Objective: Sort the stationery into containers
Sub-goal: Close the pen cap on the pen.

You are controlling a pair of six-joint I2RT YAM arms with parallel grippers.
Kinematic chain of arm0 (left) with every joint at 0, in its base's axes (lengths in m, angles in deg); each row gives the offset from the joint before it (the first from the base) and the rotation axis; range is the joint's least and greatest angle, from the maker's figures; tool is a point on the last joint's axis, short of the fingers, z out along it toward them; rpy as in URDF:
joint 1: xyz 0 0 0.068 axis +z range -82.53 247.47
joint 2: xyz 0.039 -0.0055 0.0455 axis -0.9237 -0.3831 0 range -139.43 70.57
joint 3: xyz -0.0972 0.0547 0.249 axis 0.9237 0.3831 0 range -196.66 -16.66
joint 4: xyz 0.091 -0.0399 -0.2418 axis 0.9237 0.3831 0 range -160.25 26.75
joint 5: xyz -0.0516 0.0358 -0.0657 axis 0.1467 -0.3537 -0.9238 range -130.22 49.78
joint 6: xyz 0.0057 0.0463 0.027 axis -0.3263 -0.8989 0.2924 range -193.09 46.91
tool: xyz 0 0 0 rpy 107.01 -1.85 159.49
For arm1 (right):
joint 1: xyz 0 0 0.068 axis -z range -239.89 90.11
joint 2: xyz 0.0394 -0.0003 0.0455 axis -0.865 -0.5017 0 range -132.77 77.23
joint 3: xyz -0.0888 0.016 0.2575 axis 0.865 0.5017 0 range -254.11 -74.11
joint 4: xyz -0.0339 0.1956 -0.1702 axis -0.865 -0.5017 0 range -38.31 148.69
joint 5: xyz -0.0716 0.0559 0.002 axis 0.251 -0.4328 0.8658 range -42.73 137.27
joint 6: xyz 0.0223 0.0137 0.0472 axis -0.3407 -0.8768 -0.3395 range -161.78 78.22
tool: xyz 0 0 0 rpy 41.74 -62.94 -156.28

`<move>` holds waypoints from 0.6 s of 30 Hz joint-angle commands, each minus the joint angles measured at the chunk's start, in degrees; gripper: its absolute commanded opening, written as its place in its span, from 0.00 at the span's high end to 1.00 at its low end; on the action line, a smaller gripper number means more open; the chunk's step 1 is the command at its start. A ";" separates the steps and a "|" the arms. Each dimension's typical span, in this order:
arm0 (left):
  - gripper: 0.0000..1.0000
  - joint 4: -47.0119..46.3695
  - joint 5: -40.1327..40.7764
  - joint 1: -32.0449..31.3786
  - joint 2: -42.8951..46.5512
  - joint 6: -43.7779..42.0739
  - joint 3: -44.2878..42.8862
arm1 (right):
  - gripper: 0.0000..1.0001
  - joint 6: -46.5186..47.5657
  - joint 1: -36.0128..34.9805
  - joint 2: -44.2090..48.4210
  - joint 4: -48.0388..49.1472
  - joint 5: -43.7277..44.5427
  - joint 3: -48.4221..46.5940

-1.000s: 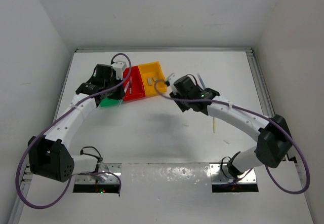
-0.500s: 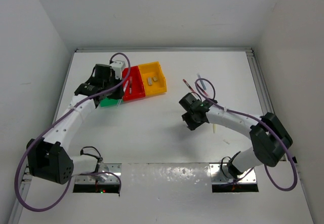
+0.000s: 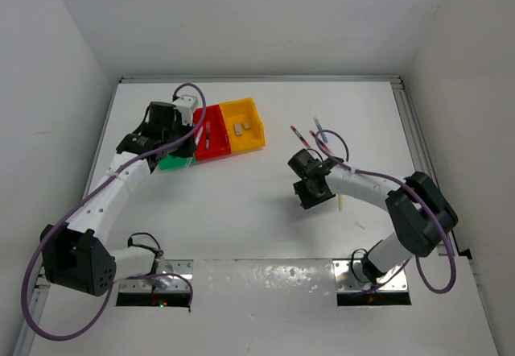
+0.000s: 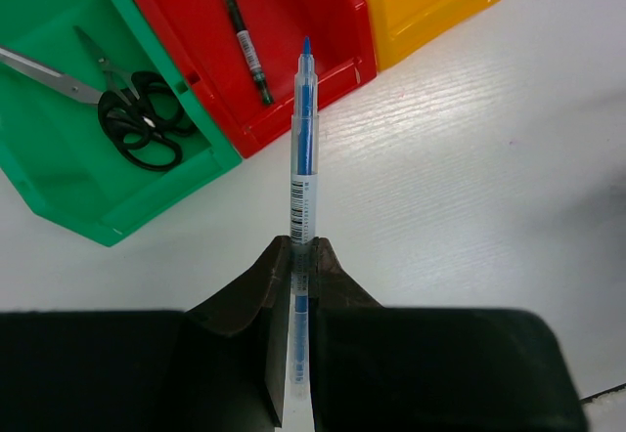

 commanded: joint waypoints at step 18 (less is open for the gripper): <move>1.00 -2.16 0.68 0.80 1.20 2.53 -0.35 | 0.65 -16.19 0.31 -8.17 3.66 -0.61 -1.73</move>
